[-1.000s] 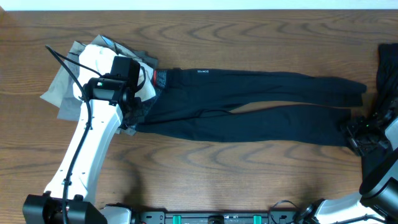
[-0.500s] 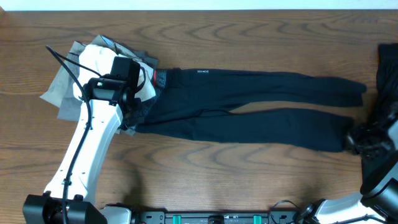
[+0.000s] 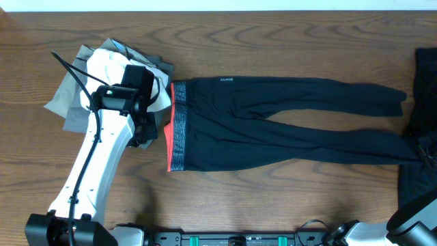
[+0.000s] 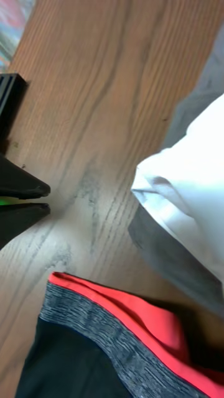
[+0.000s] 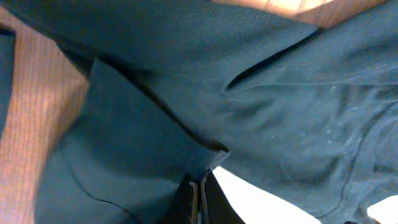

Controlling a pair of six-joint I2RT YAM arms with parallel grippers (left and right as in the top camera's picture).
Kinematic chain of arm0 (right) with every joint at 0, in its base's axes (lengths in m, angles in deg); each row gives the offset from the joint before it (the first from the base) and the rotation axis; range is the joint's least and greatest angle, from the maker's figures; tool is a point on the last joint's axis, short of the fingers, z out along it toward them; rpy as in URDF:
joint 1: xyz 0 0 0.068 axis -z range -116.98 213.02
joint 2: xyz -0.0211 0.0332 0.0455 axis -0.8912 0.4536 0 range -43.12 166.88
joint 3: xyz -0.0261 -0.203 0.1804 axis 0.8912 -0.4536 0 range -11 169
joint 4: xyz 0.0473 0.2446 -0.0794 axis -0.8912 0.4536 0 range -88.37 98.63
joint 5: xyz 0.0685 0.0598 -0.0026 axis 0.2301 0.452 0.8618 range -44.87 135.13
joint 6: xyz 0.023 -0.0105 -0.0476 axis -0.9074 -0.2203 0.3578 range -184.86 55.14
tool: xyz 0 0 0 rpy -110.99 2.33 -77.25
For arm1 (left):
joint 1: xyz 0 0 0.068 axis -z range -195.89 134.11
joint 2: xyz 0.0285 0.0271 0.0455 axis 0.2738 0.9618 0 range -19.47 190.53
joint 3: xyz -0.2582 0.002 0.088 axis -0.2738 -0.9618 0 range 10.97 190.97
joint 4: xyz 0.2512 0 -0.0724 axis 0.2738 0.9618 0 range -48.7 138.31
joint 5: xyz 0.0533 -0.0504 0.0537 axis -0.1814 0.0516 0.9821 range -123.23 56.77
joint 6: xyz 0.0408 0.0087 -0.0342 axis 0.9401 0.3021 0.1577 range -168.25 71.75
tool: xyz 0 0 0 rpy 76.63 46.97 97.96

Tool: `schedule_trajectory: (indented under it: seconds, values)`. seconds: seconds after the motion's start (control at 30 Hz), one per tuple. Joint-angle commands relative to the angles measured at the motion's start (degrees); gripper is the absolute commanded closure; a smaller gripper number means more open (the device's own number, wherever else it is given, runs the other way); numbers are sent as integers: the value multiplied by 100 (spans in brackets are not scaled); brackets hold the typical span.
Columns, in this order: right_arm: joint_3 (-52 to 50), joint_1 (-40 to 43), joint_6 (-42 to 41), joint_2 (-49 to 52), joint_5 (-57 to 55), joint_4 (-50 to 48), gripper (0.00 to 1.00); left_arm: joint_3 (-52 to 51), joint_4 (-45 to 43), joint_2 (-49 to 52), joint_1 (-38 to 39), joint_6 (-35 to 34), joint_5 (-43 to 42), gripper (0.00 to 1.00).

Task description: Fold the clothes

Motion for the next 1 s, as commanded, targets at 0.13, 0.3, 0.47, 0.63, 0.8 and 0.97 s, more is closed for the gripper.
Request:
schedule_trajectory:
  seconds: [0.13, 0.3, 0.47, 0.63, 0.8, 0.97]
  values:
    - [66, 31, 120, -39, -258, -22, 60, 68, 15, 2, -24, 11, 98, 91]
    - [66, 26, 138, -39, 562, -162, 45, 26, -138, 4, -7, 219, -1102, 83]
    - [66, 20, 800, -39, 2240, -470, 41, -433, -367, 11, 160, -160, -1401, 76]
    - [66, 20, 1217, -39, 3615, -763, 41, -1320, -1252, 35, 376, -380, -1928, 69]
    - [66, 0, 1220, -39, 3969, -798, 48, -2107, -2509, 125, 509, -376, -2041, 74]
    - [66, -57, 1217, -39, 3969, -780, 50, -2594, -3121, 138, 529, -372, -2039, 77]
